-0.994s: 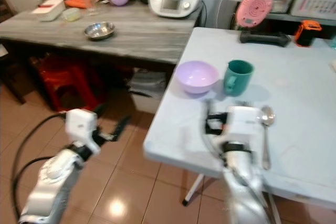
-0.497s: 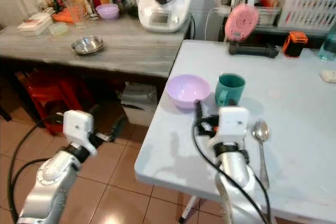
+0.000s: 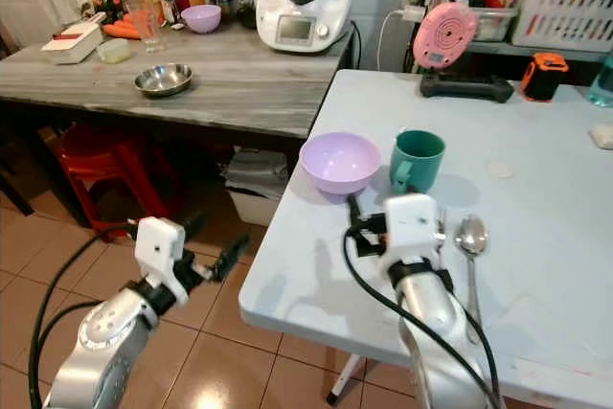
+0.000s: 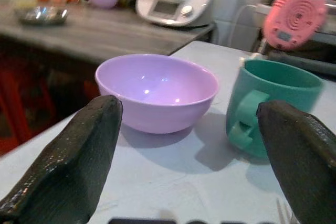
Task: Setting the table
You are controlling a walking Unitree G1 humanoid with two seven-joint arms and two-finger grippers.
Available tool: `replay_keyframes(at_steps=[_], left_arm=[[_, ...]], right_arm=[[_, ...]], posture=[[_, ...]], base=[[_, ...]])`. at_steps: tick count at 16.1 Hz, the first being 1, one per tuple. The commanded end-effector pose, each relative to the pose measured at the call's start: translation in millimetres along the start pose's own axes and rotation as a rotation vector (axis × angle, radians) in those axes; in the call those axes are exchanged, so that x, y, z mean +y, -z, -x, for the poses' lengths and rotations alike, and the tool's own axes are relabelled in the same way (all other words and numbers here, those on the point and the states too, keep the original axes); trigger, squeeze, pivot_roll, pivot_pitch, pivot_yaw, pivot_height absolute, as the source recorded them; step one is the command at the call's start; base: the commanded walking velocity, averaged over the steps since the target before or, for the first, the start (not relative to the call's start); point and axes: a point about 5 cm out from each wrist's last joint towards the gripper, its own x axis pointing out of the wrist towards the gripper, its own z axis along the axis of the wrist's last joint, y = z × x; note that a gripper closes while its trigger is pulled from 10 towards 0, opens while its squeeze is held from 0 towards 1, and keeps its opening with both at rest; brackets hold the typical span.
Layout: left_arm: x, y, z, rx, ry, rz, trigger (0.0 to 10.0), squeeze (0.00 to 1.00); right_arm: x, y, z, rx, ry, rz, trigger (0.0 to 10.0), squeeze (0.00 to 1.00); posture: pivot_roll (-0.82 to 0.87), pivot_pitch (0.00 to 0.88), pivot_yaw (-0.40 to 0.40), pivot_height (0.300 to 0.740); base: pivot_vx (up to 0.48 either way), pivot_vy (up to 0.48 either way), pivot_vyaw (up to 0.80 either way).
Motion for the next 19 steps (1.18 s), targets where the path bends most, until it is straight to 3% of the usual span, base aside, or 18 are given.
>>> replay_keyframes(at_steps=[1,8,13,19], left_arm=[[-4.2,-3.4,0.5,-0.018,0.048,-0.036,10.0,0.00],[1.7,5.1,6.5,-0.003,-0.004,-0.044,10.0,0.00],[-1.7,8.4,7.1,-0.005,-0.013,-0.046,10.0,0.00],[-7.4,4.8,9.6,-0.022,0.058,-0.045,10.0,0.00]], right_arm=[[2.4,0.7,-6.7,0.034,-0.053,0.028,10.0,0.00],[9.1,-0.9,-47.1,0.092,-0.256,0.192,10.0,0.00],[4.0,-10.9,-76.8,0.115,-0.376,0.337,10.0,0.00],[12.1,-13.5,-94.4,0.095,-0.480,0.442,10.0,0.00]], posture=[[-0.05,0.000,0.040,0.740],[-0.05,0.000,0.005,0.740],[-0.04,0.000,-0.011,0.740],[-0.02,0.018,-0.001,0.740]], base=[[0.000,0.000,0.00],[0.000,0.000,0.00],[0.000,0.000,0.00],[0.000,0.000,0.00]])
